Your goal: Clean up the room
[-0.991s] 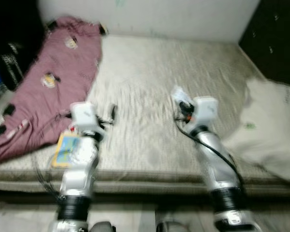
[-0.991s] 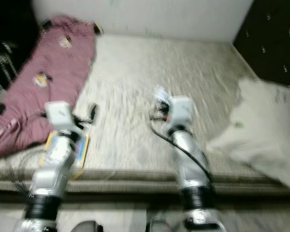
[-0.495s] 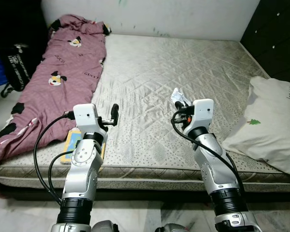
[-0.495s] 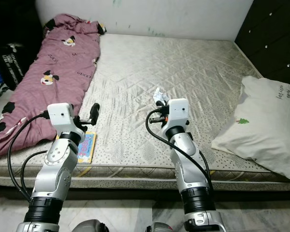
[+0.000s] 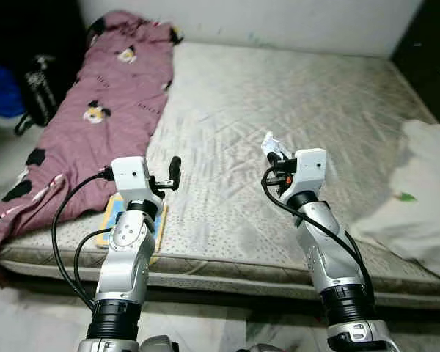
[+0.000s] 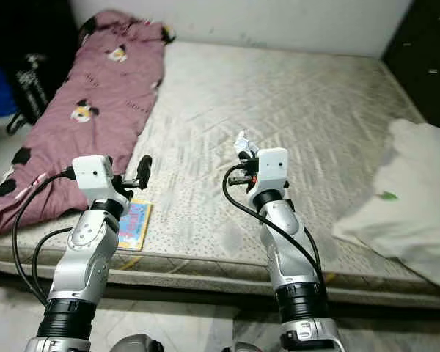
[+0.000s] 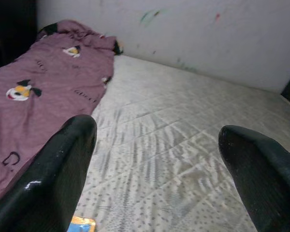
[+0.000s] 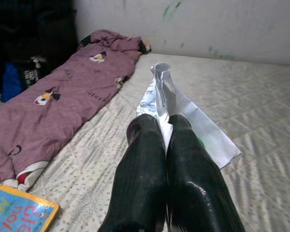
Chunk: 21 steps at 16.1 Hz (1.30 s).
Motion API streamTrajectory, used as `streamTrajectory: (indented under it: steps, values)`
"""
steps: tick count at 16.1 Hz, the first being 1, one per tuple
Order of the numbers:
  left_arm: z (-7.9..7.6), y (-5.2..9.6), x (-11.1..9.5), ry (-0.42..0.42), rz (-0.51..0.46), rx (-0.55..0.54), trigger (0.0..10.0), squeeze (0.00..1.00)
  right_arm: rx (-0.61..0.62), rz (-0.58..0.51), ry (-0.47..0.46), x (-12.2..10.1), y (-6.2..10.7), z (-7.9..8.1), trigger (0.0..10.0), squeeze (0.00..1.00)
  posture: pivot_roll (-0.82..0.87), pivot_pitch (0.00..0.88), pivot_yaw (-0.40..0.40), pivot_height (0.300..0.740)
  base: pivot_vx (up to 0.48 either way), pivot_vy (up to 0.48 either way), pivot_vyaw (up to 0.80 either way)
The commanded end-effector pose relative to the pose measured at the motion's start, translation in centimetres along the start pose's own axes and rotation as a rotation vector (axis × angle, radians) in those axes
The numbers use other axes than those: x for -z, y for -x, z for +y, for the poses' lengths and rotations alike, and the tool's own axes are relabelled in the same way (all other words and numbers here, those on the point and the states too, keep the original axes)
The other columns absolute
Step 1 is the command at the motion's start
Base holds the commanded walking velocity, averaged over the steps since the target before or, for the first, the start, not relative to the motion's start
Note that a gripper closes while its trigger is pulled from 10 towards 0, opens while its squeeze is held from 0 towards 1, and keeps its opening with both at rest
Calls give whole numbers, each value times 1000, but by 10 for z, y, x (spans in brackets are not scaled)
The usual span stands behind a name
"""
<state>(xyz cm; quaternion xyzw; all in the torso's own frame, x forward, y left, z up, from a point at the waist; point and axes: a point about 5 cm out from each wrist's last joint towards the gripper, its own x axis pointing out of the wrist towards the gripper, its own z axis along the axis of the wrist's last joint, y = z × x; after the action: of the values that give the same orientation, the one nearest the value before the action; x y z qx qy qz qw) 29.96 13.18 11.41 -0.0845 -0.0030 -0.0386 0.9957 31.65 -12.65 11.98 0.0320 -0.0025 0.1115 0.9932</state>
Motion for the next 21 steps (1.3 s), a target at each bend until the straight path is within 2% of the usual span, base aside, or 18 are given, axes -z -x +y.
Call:
streamTrajectory:
  steps: [1,5,9,12,21]
  values:
    - [-3,-1,-1,9,-2,13,10000,0,-3,-9,9,-3,-2,-2,10000,0,8,0,-42,740,0,0,0]
    - [-2,-1,1,5,15,-4,10000,0,0,-6,13,-1,-2,-3,10000,0,10,0,-40,740,0,0,0]
    - [-1,-1,0,24,16,-8,10000,0,6,5,13,0,-2,-3,10000,0,10,0,-38,740,0,0,-708]
    - [-1,-2,0,28,16,-8,10000,0,8,6,11,1,-2,-4,10000,0,8,0,-38,740,0,361,-667]
    - [-2,-3,-1,28,10,-3,10000,0,0,11,16,2,-3,-3,10000,0,6,0,-38,740,0,459,0]
